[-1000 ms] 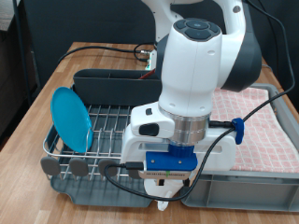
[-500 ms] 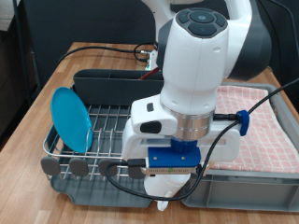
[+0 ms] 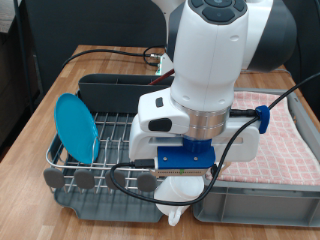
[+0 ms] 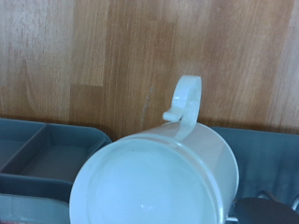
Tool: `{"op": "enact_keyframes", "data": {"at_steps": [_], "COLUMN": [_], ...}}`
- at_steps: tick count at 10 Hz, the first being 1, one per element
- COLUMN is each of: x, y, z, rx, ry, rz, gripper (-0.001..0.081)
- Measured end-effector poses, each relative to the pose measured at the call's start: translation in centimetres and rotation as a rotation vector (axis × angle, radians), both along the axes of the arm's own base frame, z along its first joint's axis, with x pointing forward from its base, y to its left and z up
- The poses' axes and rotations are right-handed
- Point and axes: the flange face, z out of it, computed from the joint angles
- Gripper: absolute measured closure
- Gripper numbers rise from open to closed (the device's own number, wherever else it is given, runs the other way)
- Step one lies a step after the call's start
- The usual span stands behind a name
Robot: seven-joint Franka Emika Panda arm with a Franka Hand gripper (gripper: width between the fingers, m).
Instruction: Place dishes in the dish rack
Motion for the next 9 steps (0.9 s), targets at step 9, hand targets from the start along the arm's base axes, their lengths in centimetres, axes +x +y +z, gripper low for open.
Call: {"op": "enact_keyframes", "data": {"at_steps": [9], "x": [-0.2], "y": [0.3], "z": [6.7], "rx": [-0.049], "ry": [-0.059], "rz": [0.026], "gripper": [0.0004]}}
